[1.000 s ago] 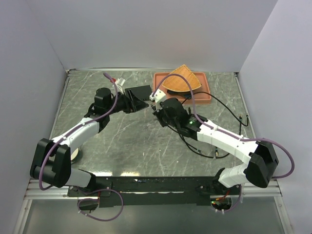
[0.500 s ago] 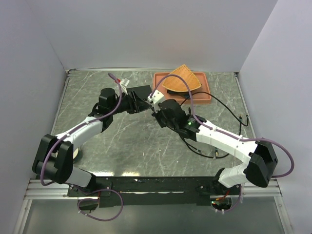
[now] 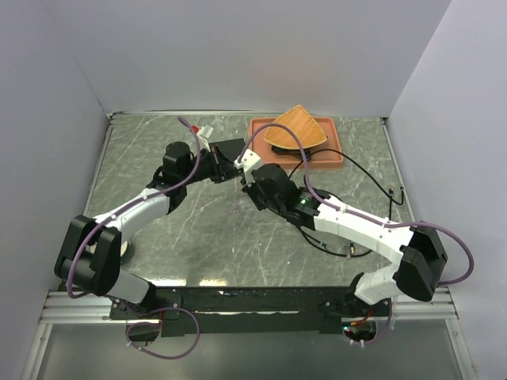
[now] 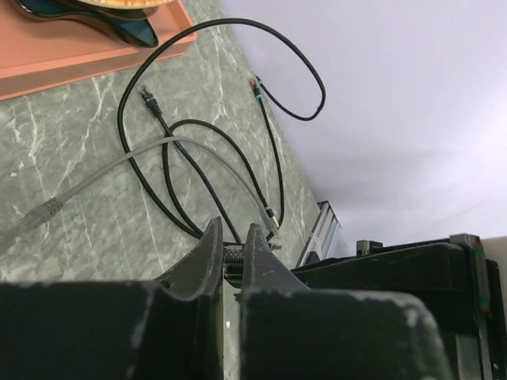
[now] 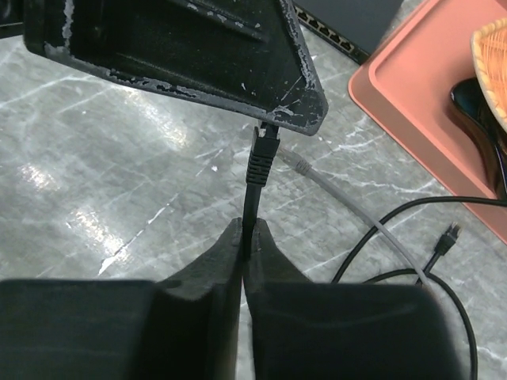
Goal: Insert the plug into the switch port
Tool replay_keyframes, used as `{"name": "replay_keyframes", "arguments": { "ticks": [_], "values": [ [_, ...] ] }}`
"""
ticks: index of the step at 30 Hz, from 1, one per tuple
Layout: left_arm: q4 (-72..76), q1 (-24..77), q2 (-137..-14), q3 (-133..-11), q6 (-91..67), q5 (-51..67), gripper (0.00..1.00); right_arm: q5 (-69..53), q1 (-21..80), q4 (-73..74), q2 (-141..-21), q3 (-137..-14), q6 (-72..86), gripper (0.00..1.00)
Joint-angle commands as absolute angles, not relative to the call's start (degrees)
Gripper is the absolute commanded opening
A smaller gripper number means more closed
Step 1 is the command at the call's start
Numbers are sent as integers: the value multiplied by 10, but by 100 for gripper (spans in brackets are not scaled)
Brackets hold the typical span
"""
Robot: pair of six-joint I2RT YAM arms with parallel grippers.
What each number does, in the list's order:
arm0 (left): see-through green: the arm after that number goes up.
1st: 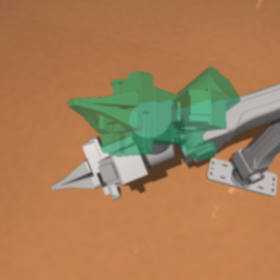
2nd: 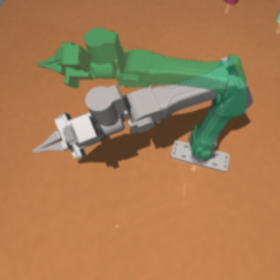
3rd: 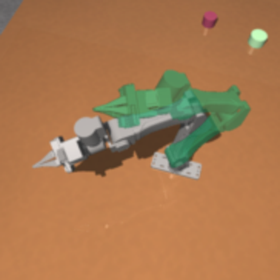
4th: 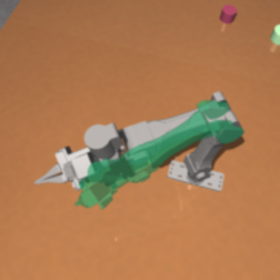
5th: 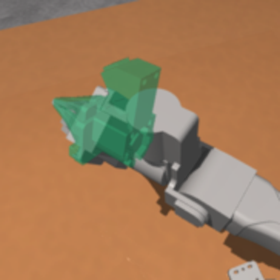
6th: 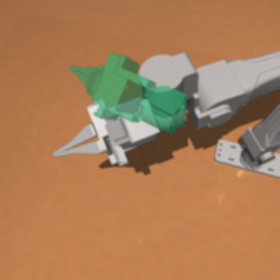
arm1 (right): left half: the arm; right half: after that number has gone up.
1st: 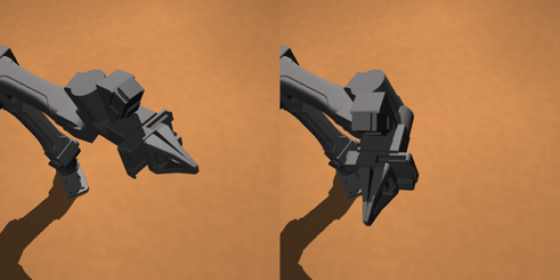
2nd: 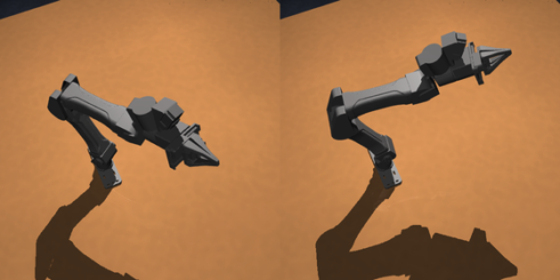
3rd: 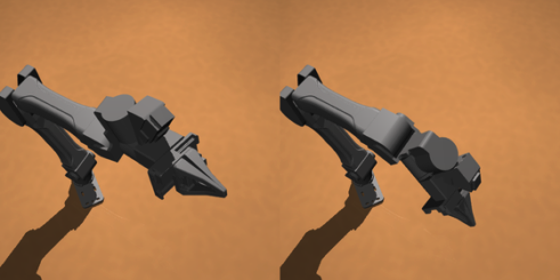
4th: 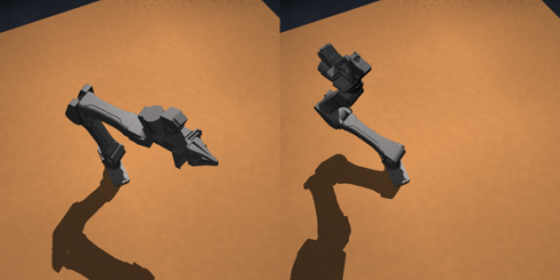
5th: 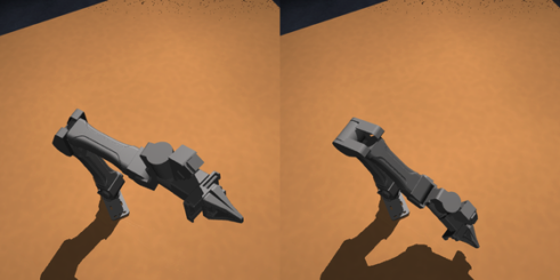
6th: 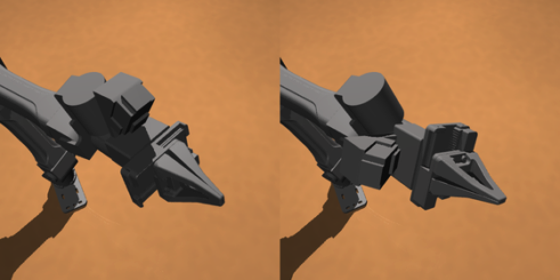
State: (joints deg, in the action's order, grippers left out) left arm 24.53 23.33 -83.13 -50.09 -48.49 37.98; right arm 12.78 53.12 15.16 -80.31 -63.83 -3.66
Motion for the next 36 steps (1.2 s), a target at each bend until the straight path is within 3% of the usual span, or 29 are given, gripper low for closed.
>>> {"name": "replay_keyframes", "arguments": {
  "ticks": [1,2,5,11,14,19,23,30,32,36],
  "values": [
    [251,235,-827,-521,-463,371,1,146,537,143,-809,-681,-23,30],
    [250,235,-824,-519,-455,373,1,143,535,142,-806,-680,-21,45],
    [253,234,-815,-512,-443,372,1,96,519,130,-785,-674,-11,66],
    [285,234,-782,-485,-425,379,1,-121,413,85,-719,-636,31,91],
    [322,234,-761,-462,-422,387,1,-262,363,52,-694,-609,50,98],
    [420,234,-725,-424,-444,398,1,-464,322,-14,-695,-584,100,99],
    [508,235,-701,-384,-469,414,1,-538,297,-80,-715,-567,154,99],
    [593,236,-693,-365,-497,454,1,-567,294,-195,-745,-537,228,83],
    [603,235,-694,-363,-504,457,1,-572,294,-228,-756,-536,253,71],
    [599,236,-691,-365,-504,456,1,-589,294,-292,-789,-536,302,65]
  ]
}}
